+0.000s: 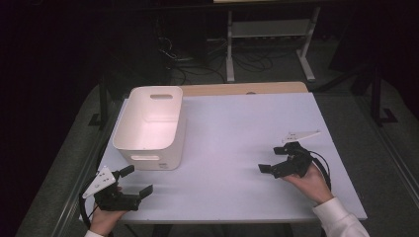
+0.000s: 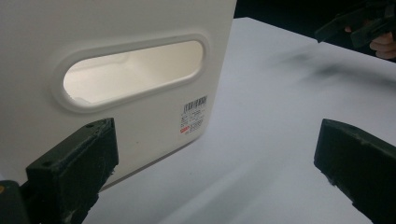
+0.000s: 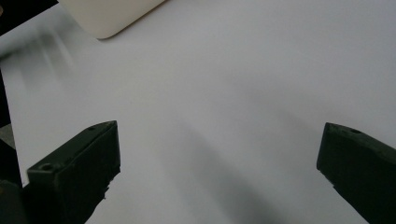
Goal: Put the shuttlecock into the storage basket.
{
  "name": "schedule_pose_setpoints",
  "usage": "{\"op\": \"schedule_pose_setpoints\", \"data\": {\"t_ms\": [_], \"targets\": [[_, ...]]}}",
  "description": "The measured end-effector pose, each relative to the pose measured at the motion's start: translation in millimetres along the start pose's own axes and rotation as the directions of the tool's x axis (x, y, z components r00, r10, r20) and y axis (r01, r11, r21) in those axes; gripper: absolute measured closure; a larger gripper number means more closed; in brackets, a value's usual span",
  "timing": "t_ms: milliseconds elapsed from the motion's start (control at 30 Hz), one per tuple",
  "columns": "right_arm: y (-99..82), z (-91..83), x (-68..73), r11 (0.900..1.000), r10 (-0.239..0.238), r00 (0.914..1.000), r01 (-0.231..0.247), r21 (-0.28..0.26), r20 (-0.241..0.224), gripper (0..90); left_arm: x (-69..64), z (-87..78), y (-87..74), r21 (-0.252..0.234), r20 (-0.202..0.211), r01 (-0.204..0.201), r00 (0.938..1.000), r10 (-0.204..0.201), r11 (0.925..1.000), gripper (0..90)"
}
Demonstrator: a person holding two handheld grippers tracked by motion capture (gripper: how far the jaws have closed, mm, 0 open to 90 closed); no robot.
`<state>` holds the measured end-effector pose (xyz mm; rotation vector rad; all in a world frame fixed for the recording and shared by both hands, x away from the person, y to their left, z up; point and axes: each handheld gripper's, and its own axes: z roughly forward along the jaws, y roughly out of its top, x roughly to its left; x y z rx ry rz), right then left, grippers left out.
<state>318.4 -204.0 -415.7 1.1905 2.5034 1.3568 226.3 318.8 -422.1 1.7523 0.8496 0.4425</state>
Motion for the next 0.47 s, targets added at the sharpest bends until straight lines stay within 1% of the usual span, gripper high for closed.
{"op": "schedule_pose_setpoints", "data": {"t_ms": [133, 300, 367, 467], "targets": [[-7.0, -5.6, 0.7, 0.9999, 0.0, 1.0, 0.0, -0.016, 0.006, 0.0, 0.0, 0.1, 0.0, 0.002, 0.001, 0.0, 1.0, 0.0, 1.0, 0.0], [-17.1, -13.7, -0.6, 0.9988, 0.001, 1.0, -0.001, -0.049, 0.005, 0.0, -0.2, 0.2, 0.0, 0.0, 0.002, 0.001, 1.0, -0.001, 1.0, 0.0], [-24.8, -16.7, -2.2, 0.9986, 0.0, 1.0, 0.0, -0.052, 0.005, 0.0, -0.2, 0.1, 0.1, -0.001, 0.001, 0.0, 1.0, 0.0, 1.0, 0.0], [-28.6, -18.0, -3.6, 0.9985, 0.005, 1.0, -0.004, -0.055, 0.008, 0.0, -0.4, 0.6, 0.0, -0.002, 0.002, 0.004, 1.0, -0.004, 1.0, 0.0]]}}
